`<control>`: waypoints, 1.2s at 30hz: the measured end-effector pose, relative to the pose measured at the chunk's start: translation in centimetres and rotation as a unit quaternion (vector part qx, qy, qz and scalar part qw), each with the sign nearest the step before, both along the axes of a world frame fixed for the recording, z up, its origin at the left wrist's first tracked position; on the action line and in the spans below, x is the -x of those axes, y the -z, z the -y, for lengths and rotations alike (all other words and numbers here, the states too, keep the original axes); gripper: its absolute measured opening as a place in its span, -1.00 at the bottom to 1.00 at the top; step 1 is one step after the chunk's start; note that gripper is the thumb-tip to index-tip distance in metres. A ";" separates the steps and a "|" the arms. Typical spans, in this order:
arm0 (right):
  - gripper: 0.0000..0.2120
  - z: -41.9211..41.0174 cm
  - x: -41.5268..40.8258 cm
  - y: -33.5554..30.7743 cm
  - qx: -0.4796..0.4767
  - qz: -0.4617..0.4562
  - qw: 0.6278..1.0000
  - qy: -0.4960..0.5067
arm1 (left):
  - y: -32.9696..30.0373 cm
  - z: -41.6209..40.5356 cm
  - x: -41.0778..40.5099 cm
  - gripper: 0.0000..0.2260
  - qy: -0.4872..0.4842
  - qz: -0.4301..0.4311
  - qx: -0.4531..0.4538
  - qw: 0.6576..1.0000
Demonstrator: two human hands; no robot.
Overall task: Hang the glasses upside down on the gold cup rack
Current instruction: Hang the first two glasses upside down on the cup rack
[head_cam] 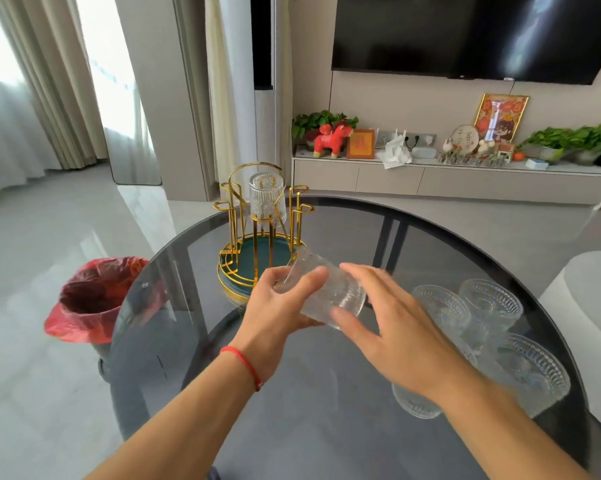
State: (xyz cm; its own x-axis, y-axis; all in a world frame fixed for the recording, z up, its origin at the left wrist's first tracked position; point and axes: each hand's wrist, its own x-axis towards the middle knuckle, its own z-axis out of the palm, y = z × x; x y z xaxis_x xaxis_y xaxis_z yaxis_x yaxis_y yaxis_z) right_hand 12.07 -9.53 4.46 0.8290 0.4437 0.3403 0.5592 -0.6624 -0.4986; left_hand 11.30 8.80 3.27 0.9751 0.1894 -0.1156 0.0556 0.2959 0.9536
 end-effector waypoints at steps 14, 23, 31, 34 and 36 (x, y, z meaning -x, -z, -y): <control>-0.51 -2.5 -3.5 -1.7 -0.381 -0.153 0.911 0.031 | 2.7 -4.0 -2.5 -0.69 -0.124 0.020 -0.430 0.894; -0.46 -9.2 -10.5 -10.4 -0.449 -0.086 0.889 0.000 | 5.7 -4.6 -3.8 -0.45 0.028 -0.027 -0.730 0.682; -0.41 -19.0 -18.6 -14.6 -0.313 -0.014 0.949 0.014 | 4.5 -4.9 -4.0 -0.42 0.085 -0.062 -0.727 0.679; -0.37 -20.5 -20.1 -14.2 -0.251 -0.003 0.968 0.018 | 4.2 -5.3 -4.0 -0.44 0.105 -0.058 -0.714 0.690; -0.35 -21.4 -20.7 -13.9 -0.221 0.001 0.975 0.013 | 4.1 -5.5 -4.0 -0.45 0.109 -0.055 -0.709 0.694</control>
State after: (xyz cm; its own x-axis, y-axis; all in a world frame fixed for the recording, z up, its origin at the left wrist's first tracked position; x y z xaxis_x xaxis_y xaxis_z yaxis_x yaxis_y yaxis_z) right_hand 32.78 11.82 18.35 0.8368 0.2332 0.4954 0.5470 -0.3971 -0.7370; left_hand 15.32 14.31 -0.83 0.9985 0.0387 -0.0398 0.0478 -0.9634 0.2639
